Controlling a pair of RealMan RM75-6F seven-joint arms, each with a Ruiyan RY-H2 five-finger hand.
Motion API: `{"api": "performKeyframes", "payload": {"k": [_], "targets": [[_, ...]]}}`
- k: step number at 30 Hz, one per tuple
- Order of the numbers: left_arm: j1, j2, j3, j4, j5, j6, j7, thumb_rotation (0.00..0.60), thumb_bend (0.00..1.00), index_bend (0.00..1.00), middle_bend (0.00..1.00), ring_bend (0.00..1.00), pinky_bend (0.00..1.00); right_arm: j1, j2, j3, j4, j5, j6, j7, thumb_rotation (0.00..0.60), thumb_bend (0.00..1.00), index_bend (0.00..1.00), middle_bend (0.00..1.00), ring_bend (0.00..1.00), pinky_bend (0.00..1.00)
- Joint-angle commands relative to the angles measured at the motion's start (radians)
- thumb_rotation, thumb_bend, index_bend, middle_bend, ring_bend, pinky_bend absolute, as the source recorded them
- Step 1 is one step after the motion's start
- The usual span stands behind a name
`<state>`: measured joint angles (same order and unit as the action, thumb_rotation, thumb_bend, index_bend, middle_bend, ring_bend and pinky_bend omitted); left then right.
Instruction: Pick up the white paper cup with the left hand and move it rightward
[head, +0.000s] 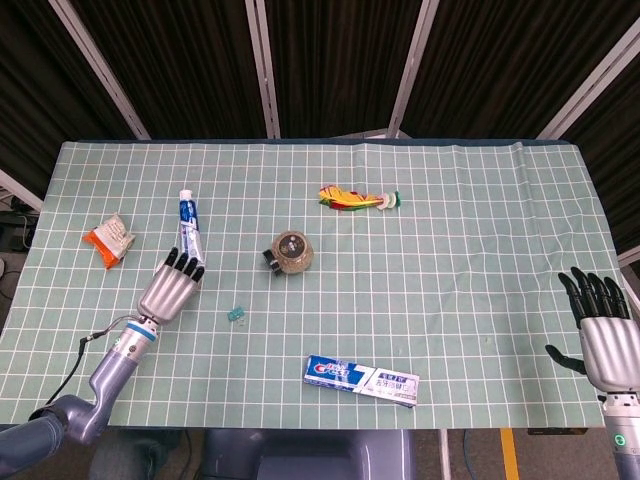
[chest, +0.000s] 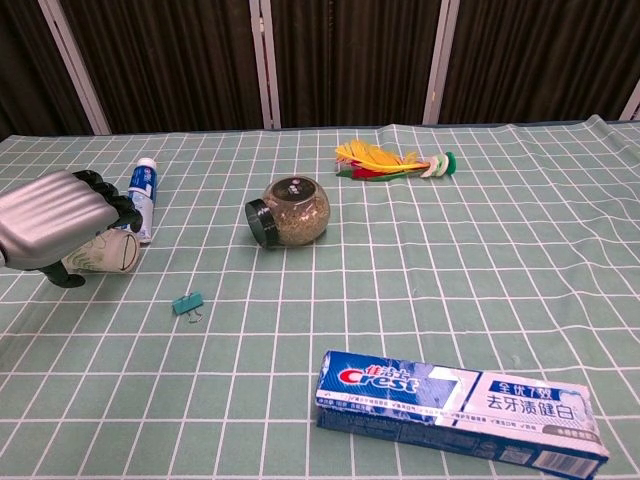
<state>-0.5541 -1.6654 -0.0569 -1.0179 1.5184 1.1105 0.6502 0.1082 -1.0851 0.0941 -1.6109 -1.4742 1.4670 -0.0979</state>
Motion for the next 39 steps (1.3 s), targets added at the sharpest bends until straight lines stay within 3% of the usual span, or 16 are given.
{"api": "performKeyframes", "payload": {"k": [1, 11, 15, 20, 23, 26, 29, 34, 39], "targets": [[-0.006, -0.023, 0.000, 0.031, 0.005, 0.015, 0.024, 0.600, 0.00, 0.32, 0.28, 0.26, 0.23, 0.000, 0.001, -0.001, 0.001, -0.002, 0.001, 0.004, 0.600, 0.00, 0.00, 0.00, 0.00, 0.00], [-0.013, -0.065, 0.002, 0.086, -0.007, 0.015, 0.046, 0.600, 0.00, 0.45, 0.42, 0.38, 0.46, 0.001, 0.001, 0.002, 0.007, 0.004, -0.002, 0.012, 0.600, 0.00, 0.00, 0.00, 0.00, 0.00], [-0.011, -0.064, -0.002, 0.081, -0.013, 0.028, 0.026, 0.600, 0.00, 0.47, 0.45, 0.40, 0.48, 0.002, 0.001, 0.001, 0.008, 0.004, -0.003, 0.012, 0.600, 0.00, 0.00, 0.00, 0.00, 0.00], [-0.002, -0.026, -0.032, 0.002, -0.020, 0.080, -0.092, 0.600, 0.00, 0.48, 0.44, 0.40, 0.48, 0.000, 0.001, 0.000, 0.007, 0.002, 0.000, 0.011, 0.600, 0.00, 0.00, 0.00, 0.00, 0.00], [0.008, 0.011, -0.063, -0.080, -0.036, 0.113, -0.217, 0.600, 0.00, 0.48, 0.43, 0.39, 0.48, 0.000, 0.001, 0.001, 0.006, 0.003, 0.001, 0.011, 0.600, 0.00, 0.00, 0.00, 0.00, 0.00], [0.020, 0.068, -0.105, -0.197, -0.058, 0.136, -0.434, 0.600, 0.00, 0.48, 0.43, 0.39, 0.48, 0.000, 0.000, 0.001, 0.004, 0.002, 0.003, 0.009, 0.600, 0.00, 0.00, 0.00, 0.00, 0.00], [0.048, 0.135, -0.165, -0.364, -0.124, 0.115, -0.848, 0.600, 0.00, 0.49, 0.43, 0.39, 0.48, -0.001, 0.001, -0.001, 0.002, -0.002, 0.005, 0.007, 0.600, 0.00, 0.00, 0.00, 0.00, 0.00], [0.067, 0.152, -0.167, -0.386, -0.130, 0.091, -1.140, 0.600, 0.00, 0.50, 0.43, 0.39, 0.48, 0.000, 0.002, -0.001, 0.000, -0.003, 0.004, 0.006, 0.600, 0.00, 0.00, 0.00, 0.00, 0.00], [0.066, 0.133, -0.136, -0.359, -0.134, 0.018, -1.333, 0.600, 0.00, 0.50, 0.43, 0.39, 0.48, 0.000, 0.002, -0.002, 0.000, -0.001, 0.002, 0.006, 0.600, 0.00, 0.00, 0.00, 0.00, 0.00]]}}
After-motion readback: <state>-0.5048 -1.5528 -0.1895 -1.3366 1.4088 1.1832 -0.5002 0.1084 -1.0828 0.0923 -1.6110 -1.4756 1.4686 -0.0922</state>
